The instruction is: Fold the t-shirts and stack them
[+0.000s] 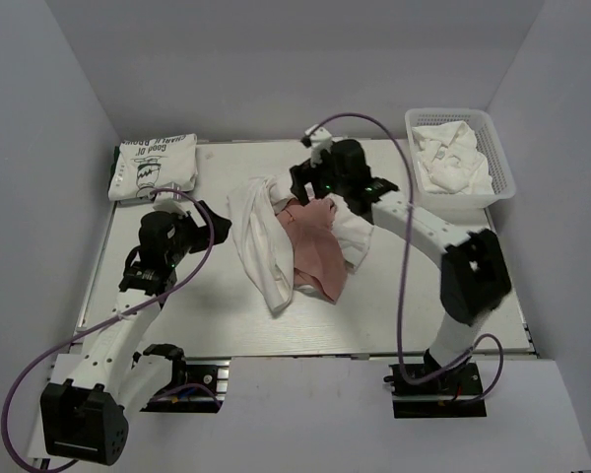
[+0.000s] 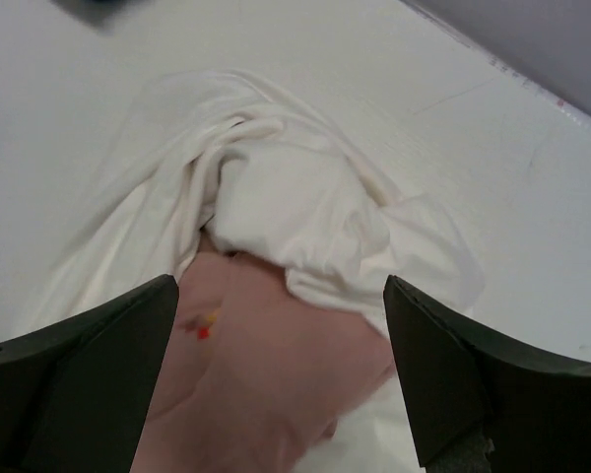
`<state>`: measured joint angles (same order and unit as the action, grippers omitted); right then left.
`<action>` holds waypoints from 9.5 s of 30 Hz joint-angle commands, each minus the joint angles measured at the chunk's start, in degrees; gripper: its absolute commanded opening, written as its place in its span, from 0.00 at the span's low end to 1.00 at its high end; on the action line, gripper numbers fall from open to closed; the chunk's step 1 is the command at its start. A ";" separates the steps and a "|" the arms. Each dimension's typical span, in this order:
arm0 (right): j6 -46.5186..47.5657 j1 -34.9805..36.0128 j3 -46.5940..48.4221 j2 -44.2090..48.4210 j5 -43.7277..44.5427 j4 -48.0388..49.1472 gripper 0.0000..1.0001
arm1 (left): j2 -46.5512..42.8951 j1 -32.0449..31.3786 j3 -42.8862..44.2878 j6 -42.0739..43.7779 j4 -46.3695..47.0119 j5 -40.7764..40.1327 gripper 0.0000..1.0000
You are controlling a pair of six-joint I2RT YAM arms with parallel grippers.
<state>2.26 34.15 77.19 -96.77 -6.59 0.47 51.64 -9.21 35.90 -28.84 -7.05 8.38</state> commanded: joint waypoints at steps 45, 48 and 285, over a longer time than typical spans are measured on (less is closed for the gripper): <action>33.16 -14.61 39.80 -2.11 54.75 19.57 0.00 | -1.19 -0.19 -1.45 1.59 -3.41 -8.38 1.00; 32.81 -19.36 39.44 -2.72 54.49 18.08 0.00 | -0.57 -0.19 -0.83 1.59 -4.03 -8.91 1.00; -27.66 -11.30 -22.88 0.29 18.00 -10.67 0.90 | 20.25 -6.26 14.02 -1.22 -12.90 -20.86 1.00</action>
<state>-23.90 23.83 50.15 -92.47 7.03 -10.63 73.52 -15.33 50.30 -29.63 -20.88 -12.71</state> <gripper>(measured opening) 0.903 0.997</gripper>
